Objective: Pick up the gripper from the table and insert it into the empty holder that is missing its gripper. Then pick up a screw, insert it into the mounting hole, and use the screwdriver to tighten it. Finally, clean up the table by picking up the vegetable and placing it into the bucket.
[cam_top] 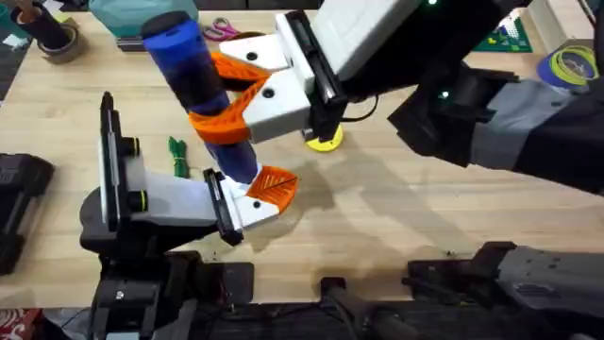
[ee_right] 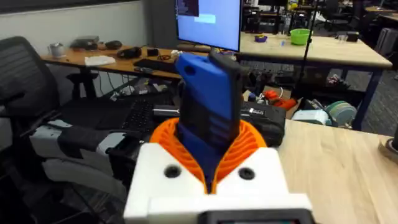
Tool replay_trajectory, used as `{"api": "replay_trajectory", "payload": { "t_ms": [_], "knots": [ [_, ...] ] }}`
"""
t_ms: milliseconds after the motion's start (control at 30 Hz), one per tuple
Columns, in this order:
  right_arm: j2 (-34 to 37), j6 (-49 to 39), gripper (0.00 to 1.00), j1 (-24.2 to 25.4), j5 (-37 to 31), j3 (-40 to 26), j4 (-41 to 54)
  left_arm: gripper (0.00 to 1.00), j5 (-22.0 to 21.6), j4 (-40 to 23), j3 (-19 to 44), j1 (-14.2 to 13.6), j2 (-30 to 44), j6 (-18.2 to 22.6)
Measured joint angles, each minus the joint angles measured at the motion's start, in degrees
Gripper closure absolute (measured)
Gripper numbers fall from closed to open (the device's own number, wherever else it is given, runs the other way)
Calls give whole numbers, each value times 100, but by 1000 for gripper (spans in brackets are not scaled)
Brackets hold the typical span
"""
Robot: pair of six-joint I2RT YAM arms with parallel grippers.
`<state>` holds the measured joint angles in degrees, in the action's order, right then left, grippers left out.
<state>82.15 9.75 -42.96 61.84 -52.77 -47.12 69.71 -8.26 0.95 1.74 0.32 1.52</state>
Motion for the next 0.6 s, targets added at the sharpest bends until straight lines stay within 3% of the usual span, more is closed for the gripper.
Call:
{"api": "replay_trajectory", "payload": {
  "t_ms": [600],
  "knots": [
    [0, -39, 979, 0, 61, 4, 0, 997, 12, -2, 0, 0, -1, 0]
  ]
}}
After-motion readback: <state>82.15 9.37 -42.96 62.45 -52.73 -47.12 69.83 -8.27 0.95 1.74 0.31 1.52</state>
